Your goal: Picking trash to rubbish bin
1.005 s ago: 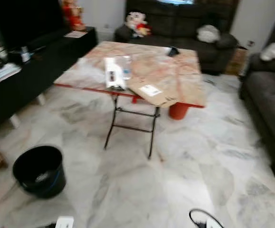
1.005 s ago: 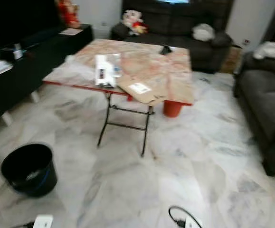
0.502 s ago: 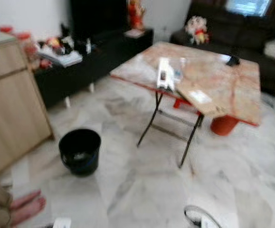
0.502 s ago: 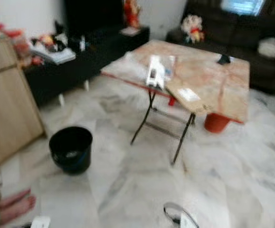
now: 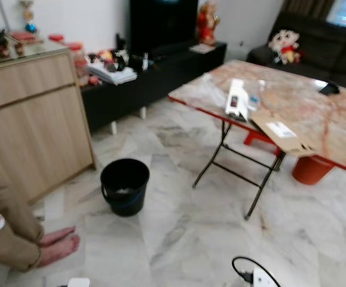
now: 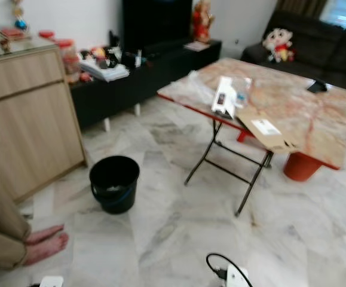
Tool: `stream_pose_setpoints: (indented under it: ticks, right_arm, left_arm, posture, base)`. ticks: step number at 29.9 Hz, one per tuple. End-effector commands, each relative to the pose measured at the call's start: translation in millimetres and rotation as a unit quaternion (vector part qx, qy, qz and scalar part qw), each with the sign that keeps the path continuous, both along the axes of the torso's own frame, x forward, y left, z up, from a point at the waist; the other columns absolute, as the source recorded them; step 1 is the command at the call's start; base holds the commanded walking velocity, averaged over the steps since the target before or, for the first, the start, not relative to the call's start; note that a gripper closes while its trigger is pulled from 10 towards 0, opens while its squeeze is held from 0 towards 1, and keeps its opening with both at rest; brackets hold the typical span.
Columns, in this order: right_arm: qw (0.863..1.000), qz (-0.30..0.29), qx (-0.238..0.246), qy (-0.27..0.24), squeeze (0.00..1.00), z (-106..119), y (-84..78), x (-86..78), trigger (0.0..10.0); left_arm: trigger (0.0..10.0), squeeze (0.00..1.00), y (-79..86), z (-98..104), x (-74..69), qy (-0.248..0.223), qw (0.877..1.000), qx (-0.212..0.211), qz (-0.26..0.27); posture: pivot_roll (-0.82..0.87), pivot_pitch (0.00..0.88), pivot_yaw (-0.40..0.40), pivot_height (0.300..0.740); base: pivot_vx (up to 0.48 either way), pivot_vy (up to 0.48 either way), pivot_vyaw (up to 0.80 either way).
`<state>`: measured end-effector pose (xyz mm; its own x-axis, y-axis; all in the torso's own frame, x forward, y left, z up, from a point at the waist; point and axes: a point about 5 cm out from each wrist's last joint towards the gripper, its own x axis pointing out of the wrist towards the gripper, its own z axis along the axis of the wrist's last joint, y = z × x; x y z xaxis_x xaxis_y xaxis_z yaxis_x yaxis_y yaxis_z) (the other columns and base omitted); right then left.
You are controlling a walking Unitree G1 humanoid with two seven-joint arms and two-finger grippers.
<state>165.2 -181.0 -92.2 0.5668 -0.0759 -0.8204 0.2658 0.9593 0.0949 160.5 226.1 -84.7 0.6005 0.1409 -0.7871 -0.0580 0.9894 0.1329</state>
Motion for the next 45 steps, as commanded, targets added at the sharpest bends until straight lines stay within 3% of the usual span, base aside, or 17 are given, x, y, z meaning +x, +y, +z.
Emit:
stream_pose_setpoints:
  ticks: [1, 35, 45]
  right_arm:
    - [1.0, 0.001, -0.004, -0.008, 0.0, 2.2, -3.1, 3.9, 10.0]
    - [1.0, -0.006, -0.003, -0.009, 0.0, 2.1, -3.2, 3.6, 10.0]
    - [1.0, 0.006, -0.007, -0.009, 0.0, 2.4, -1.9, 4.7, 10.0]
  left_arm:
    - [10.0, 0.0, -2.3, 0.2, 1.8, -0.002, 1.0, 0.003, -0.003]
    - [10.0, 0.0, -2.5, 2.0, 5.1, -0.011, 1.0, 0.007, 0.001]
    - [10.0, 0.0, -3.4, 1.5, 4.2, -0.011, 1.0, 0.006, 0.004]
  posture:
    - [0.14, 0.0, -0.078, 0.74]
    - [0.15, 0.0, -0.086, 0.74]
    - [0.15, 0.004, -0.09, 0.74]
  base:
    - [0.289, 0.0, 0.0]
    - [0.345, 0.0, 0.0]
    - [0.349, 0.0, 0.59]
